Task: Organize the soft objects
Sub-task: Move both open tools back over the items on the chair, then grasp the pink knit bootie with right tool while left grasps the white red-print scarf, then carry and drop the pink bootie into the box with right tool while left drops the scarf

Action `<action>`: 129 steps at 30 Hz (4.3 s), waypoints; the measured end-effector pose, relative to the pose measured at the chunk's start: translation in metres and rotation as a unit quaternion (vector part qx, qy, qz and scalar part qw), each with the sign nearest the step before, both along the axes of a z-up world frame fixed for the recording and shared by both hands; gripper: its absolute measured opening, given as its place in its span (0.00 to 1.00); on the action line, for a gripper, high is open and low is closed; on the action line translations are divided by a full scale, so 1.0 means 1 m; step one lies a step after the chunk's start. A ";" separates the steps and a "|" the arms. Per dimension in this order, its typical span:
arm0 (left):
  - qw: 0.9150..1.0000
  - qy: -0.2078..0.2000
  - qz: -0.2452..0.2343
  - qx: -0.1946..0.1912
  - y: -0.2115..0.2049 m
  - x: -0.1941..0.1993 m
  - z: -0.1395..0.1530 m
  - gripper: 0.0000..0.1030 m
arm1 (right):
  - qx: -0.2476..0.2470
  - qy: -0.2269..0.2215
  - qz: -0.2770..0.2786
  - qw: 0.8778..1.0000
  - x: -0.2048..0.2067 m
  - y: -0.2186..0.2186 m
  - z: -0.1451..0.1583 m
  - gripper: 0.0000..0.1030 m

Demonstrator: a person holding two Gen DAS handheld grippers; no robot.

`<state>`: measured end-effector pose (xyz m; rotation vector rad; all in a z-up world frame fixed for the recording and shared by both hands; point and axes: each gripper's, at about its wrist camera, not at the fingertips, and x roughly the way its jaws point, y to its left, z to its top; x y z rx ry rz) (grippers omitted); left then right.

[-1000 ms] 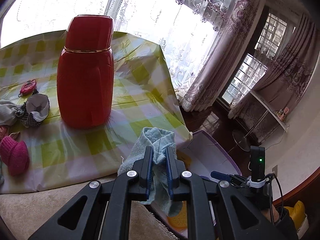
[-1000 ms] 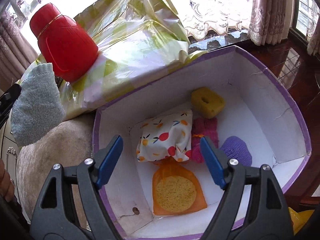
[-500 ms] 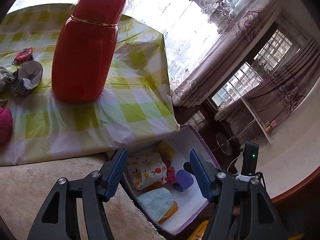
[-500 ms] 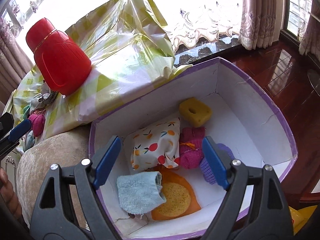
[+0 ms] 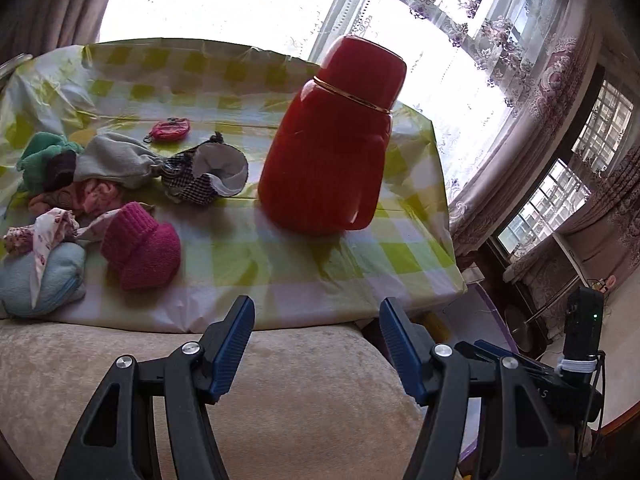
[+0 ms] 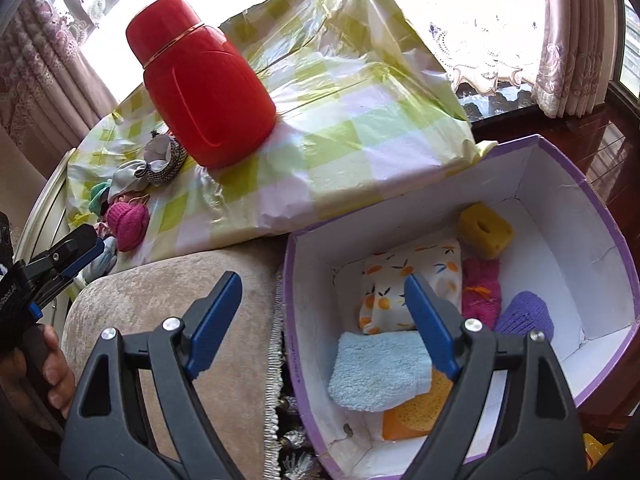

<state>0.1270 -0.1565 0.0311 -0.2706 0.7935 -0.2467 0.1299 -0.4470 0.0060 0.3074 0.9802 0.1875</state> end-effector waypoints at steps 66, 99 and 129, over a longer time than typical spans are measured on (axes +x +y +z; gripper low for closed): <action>0.987 0.033 0.151 0.053 0.165 0.085 -0.054 0.04 | -0.073 -0.042 0.234 0.969 0.109 0.305 -0.032 0.37; 0.997 -0.025 0.021 0.072 0.030 0.034 -0.001 0.04 | -0.030 -0.067 0.109 0.991 0.050 0.164 0.019 0.36; 0.964 0.010 -0.246 0.103 -0.172 0.028 -0.021 0.22 | -0.090 0.056 -0.144 0.984 -0.032 -0.077 -0.022 0.36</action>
